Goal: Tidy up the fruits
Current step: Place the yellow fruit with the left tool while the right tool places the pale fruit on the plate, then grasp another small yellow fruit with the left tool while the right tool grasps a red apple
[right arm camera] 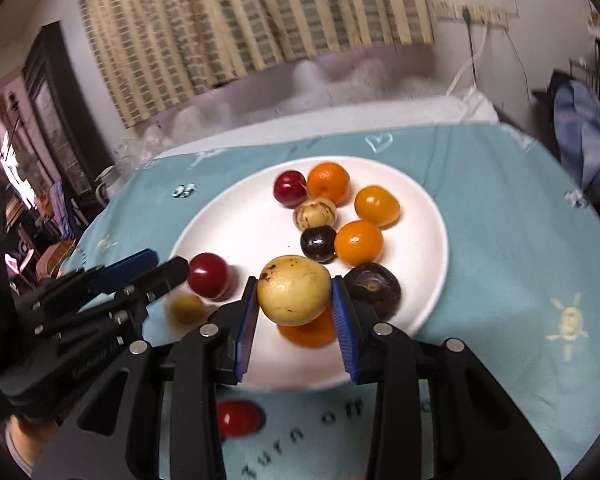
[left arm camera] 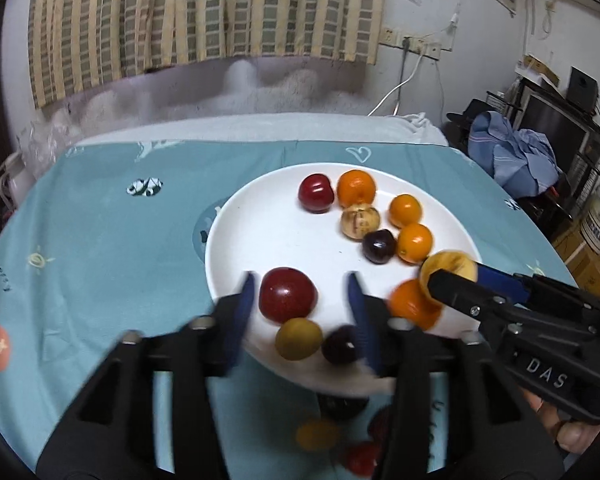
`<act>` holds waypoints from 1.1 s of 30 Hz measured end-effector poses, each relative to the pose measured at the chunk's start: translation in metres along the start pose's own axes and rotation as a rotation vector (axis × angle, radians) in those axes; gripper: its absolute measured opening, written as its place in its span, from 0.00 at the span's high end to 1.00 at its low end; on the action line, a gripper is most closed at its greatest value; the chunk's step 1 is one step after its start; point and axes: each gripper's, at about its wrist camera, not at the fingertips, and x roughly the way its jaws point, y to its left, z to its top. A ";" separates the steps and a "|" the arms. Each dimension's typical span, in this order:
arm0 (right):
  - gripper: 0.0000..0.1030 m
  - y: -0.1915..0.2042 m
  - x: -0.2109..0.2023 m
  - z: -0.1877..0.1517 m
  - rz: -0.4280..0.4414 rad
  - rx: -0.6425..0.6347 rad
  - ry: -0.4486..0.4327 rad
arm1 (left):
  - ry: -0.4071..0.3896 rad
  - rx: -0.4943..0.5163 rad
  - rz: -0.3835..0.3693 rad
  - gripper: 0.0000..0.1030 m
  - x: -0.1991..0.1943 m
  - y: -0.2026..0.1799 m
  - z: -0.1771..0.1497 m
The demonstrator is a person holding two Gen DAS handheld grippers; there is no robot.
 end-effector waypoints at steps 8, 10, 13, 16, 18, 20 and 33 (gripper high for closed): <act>0.26 0.009 -0.035 -0.012 -0.005 -0.079 -0.088 | 0.023 -0.023 0.019 0.34 -0.006 0.018 -0.025; 0.26 0.013 -0.046 -0.020 0.005 -0.096 -0.088 | 0.024 -0.021 0.024 0.34 -0.016 0.021 -0.035; 0.26 0.019 -0.057 -0.037 0.010 -0.124 -0.072 | 0.032 -0.012 0.028 0.33 -0.030 0.025 -0.052; 0.26 0.016 -0.065 -0.054 0.031 -0.114 -0.058 | 0.047 -0.002 0.020 0.33 -0.038 0.025 -0.066; 0.26 0.012 -0.067 -0.061 0.049 -0.096 -0.036 | 0.057 0.012 0.010 0.33 -0.039 0.021 -0.073; 0.26 0.010 -0.064 -0.065 0.059 -0.082 -0.018 | 0.065 0.029 0.001 0.33 -0.037 0.017 -0.076; 0.26 0.002 -0.053 -0.068 0.117 -0.012 0.027 | 0.137 0.102 -0.071 0.57 -0.009 0.000 -0.084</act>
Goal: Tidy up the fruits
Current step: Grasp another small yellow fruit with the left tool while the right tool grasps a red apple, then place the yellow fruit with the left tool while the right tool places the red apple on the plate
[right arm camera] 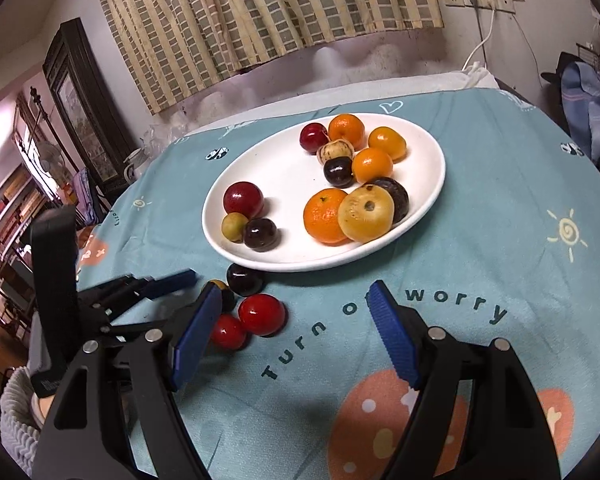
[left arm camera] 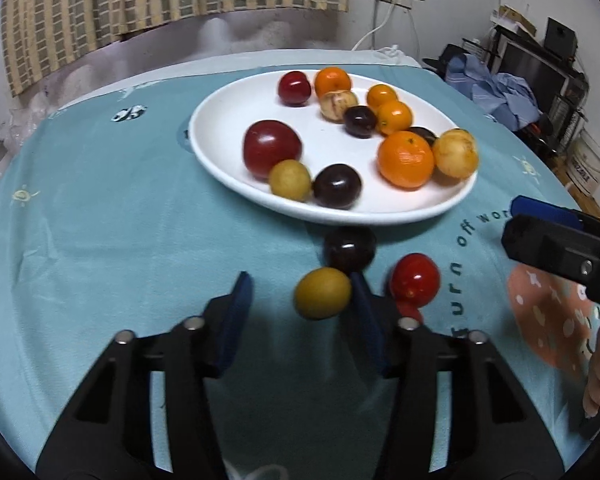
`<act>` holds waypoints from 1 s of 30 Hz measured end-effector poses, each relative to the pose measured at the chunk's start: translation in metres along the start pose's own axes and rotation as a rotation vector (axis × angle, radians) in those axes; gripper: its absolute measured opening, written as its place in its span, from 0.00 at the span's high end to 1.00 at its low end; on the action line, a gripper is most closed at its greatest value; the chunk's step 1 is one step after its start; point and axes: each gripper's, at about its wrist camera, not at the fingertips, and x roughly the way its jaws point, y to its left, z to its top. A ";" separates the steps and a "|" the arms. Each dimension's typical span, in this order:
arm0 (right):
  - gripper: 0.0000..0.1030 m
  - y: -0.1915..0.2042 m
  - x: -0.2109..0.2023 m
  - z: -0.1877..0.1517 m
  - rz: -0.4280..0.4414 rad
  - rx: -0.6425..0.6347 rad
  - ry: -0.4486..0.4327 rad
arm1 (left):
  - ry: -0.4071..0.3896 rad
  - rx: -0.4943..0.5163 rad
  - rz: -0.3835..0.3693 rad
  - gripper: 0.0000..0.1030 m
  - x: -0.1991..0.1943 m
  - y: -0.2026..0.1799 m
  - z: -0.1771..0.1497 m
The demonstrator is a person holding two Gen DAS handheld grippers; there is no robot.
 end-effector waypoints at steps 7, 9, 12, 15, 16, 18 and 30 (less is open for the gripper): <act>0.26 -0.001 0.005 0.000 0.000 -0.014 0.018 | -0.006 0.021 -0.044 0.72 -0.002 -0.002 -0.001; 0.27 0.005 0.012 -0.002 0.005 -0.035 0.043 | -0.012 0.011 -0.019 0.72 -0.006 0.003 -0.001; 0.34 0.017 0.023 -0.008 0.005 -0.087 0.079 | -0.025 -0.034 0.023 0.72 -0.014 0.019 -0.001; 0.46 0.029 0.037 -0.013 -0.005 -0.139 0.109 | -0.031 -0.064 0.033 0.72 -0.017 0.028 0.000; 0.47 0.030 0.040 -0.014 -0.006 -0.141 0.112 | -0.030 -0.071 0.037 0.72 -0.016 0.031 0.000; 0.48 0.029 0.043 -0.013 0.010 -0.121 0.103 | -0.023 -0.079 0.036 0.72 -0.015 0.034 0.000; 0.63 -0.019 0.062 -0.008 0.268 0.245 0.188 | 0.001 -0.060 0.037 0.72 -0.007 0.029 -0.002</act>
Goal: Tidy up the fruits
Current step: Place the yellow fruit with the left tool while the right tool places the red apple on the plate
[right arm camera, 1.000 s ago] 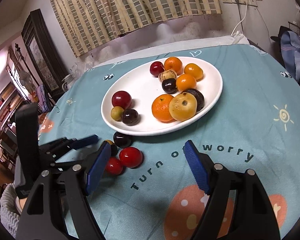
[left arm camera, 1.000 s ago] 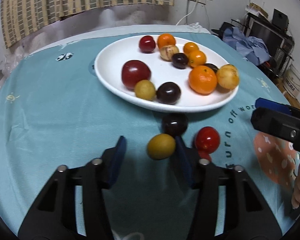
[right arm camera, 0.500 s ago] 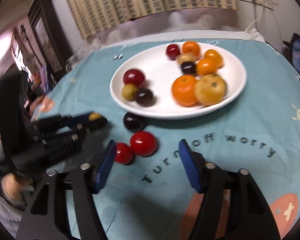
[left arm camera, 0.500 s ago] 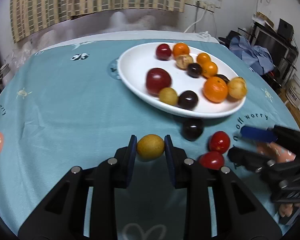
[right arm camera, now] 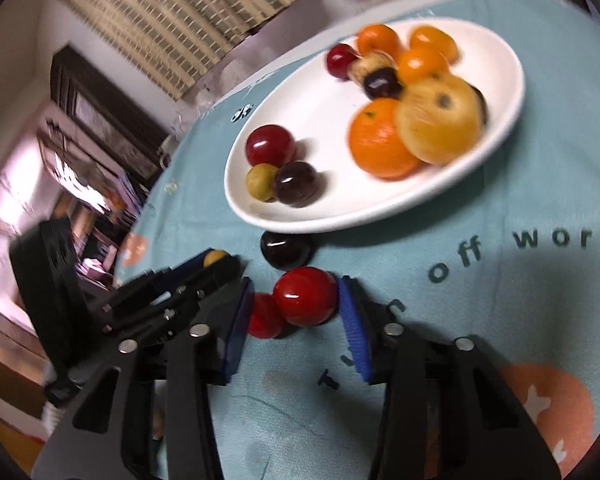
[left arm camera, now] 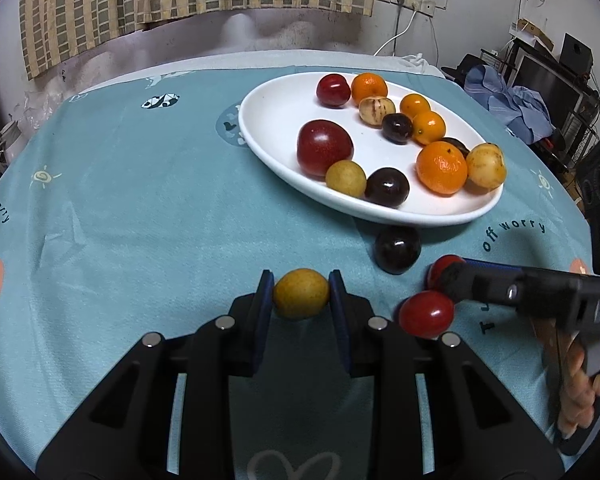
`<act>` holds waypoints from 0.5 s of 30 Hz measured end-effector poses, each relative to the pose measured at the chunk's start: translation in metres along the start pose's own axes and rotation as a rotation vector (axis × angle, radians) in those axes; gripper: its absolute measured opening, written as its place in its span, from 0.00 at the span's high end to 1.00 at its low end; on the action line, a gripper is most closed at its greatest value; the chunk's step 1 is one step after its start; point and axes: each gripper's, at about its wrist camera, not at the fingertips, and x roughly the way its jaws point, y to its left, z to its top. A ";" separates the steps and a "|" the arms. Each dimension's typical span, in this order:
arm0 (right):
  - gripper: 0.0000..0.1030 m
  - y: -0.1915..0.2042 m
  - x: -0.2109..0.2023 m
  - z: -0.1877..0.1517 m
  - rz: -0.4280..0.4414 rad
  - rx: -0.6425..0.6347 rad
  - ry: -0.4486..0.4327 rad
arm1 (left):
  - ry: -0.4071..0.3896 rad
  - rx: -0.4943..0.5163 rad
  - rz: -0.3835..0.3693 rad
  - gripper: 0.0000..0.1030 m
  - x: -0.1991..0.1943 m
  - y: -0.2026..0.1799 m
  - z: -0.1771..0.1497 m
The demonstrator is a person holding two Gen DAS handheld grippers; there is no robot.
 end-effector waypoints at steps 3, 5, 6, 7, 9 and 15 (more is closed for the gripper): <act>0.66 0.005 0.000 -0.002 -0.022 -0.024 0.003 | 0.001 0.003 -0.003 0.72 0.001 -0.001 0.000; 0.66 0.017 0.004 -0.004 -0.067 -0.103 0.005 | 0.001 0.008 0.001 0.72 0.001 -0.002 0.000; 0.66 0.021 0.005 -0.006 -0.087 -0.127 0.001 | 0.000 0.009 0.002 0.72 0.001 -0.003 0.000; 0.66 0.027 0.006 -0.008 -0.118 -0.163 -0.007 | 0.000 0.009 0.003 0.72 0.001 -0.003 0.000; 0.68 0.036 0.006 -0.013 -0.156 -0.215 -0.015 | -0.001 0.008 0.003 0.72 0.001 -0.003 0.000; 0.70 0.042 -0.016 -0.019 -0.206 -0.287 -0.064 | -0.040 0.029 -0.010 0.72 -0.007 -0.011 0.001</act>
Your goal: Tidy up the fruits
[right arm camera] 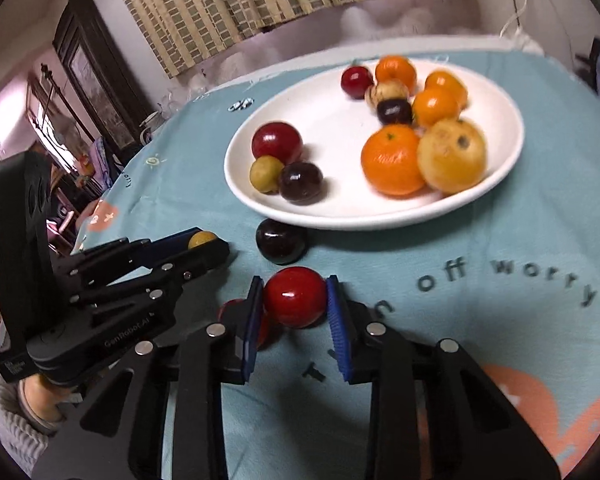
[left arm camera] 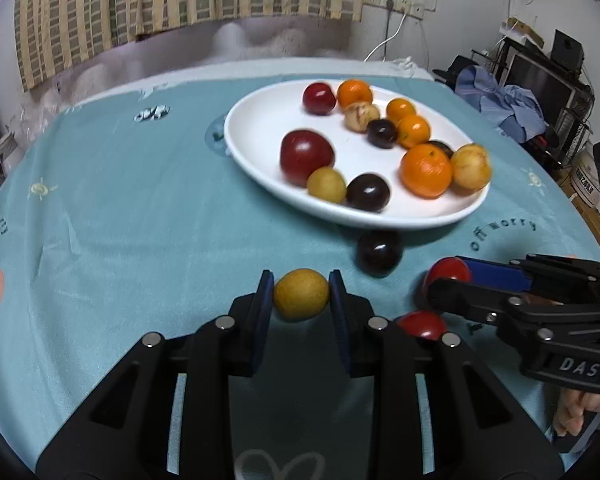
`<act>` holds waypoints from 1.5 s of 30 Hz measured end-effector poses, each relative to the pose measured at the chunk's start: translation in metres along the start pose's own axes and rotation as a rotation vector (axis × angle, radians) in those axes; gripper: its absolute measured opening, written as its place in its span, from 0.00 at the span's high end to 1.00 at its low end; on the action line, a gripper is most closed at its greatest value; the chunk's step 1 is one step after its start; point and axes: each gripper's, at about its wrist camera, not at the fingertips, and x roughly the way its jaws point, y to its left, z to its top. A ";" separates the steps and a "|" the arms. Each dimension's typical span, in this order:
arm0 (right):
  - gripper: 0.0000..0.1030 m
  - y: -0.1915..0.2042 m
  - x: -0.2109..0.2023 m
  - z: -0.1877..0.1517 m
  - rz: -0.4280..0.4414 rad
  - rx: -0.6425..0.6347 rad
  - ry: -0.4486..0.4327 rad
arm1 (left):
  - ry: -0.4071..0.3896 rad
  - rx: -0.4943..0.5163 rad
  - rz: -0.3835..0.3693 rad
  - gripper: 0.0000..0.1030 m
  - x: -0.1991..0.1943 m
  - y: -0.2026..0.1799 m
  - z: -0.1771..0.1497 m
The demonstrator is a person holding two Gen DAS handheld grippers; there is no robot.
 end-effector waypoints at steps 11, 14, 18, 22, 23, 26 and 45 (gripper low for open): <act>0.70 0.008 -0.022 0.046 -0.143 -0.123 -0.182 | -0.111 0.050 0.000 0.72 -0.013 -0.024 0.081; 0.69 0.009 0.000 0.055 -0.173 -0.167 -0.160 | -0.095 0.051 0.023 0.72 0.009 -0.026 0.102; 0.40 0.008 0.011 0.057 -0.248 -0.219 -0.177 | -0.061 0.029 0.039 0.44 0.040 -0.023 0.113; 0.41 0.011 0.000 0.054 -0.242 -0.257 -0.221 | -0.083 0.017 0.047 0.44 0.035 -0.023 0.107; 0.41 0.011 -0.004 0.053 -0.227 -0.247 -0.225 | -0.090 0.005 0.045 0.44 0.030 -0.021 0.105; 0.40 0.013 -0.013 0.046 -0.201 -0.230 -0.209 | -0.118 -0.024 0.061 0.38 0.008 -0.016 0.090; 0.40 -0.028 -0.042 0.002 -0.142 0.057 -0.145 | -0.121 0.066 0.113 0.36 -0.043 -0.047 -0.009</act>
